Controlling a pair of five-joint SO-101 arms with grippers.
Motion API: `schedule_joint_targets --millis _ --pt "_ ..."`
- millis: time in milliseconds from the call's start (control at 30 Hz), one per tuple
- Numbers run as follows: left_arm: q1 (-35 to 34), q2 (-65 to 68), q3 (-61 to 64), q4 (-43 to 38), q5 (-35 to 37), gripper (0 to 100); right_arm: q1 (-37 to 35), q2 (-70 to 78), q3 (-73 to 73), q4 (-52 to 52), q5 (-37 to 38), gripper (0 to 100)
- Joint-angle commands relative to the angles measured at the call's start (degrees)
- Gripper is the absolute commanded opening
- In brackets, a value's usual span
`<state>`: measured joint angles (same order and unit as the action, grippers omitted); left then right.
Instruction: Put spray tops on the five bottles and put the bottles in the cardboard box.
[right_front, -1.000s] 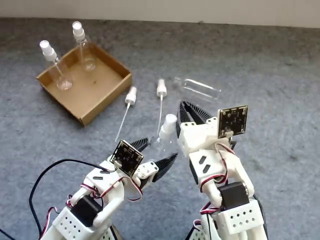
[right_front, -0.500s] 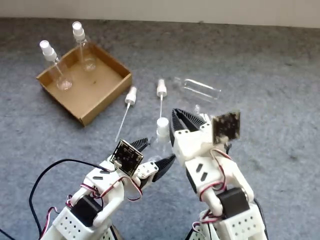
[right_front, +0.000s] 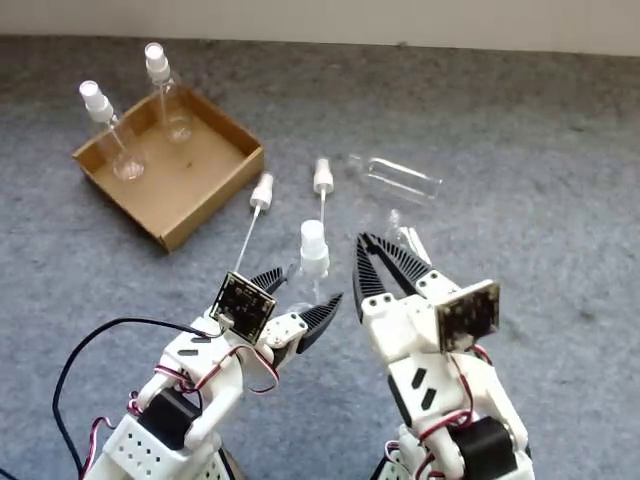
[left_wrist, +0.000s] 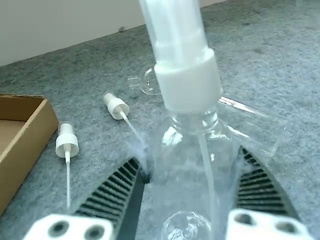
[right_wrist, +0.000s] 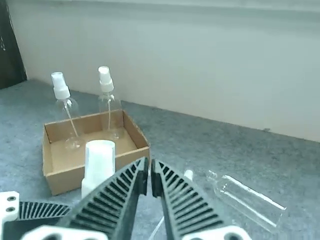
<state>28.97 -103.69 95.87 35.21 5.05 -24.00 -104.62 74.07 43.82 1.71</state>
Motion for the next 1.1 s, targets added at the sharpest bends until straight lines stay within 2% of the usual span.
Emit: schedule_joint_targets --millis 0,267,533,833,933,1067 --pt "-1.9 -0.9 1.3 -0.5 0.2 15 -0.2 -0.7 2.2 -0.1 0.8 0.5" --pt "-13.3 -0.9 1.3 -8.8 0.6 15 -0.7 -0.7 9.9 -0.2 0.7 0.5" --pt "-14.5 -0.7 -0.7 -21.3 0.0 15 -0.7 -0.7 16.9 -0.6 0.7 0.5" --pt "-15.2 -0.4 -13.9 -14.6 -7.7 15 -0.7 -0.7 27.2 -20.6 1.1 0.5" --pt "-17.5 1.6 -16.5 -14.6 -7.9 15 -0.7 -0.7 29.8 -22.7 1.1 0.5" --pt "-17.8 12.4 -21.1 -14.9 -7.9 15 -0.7 -0.7 30.5 -23.1 1.1 0.5"
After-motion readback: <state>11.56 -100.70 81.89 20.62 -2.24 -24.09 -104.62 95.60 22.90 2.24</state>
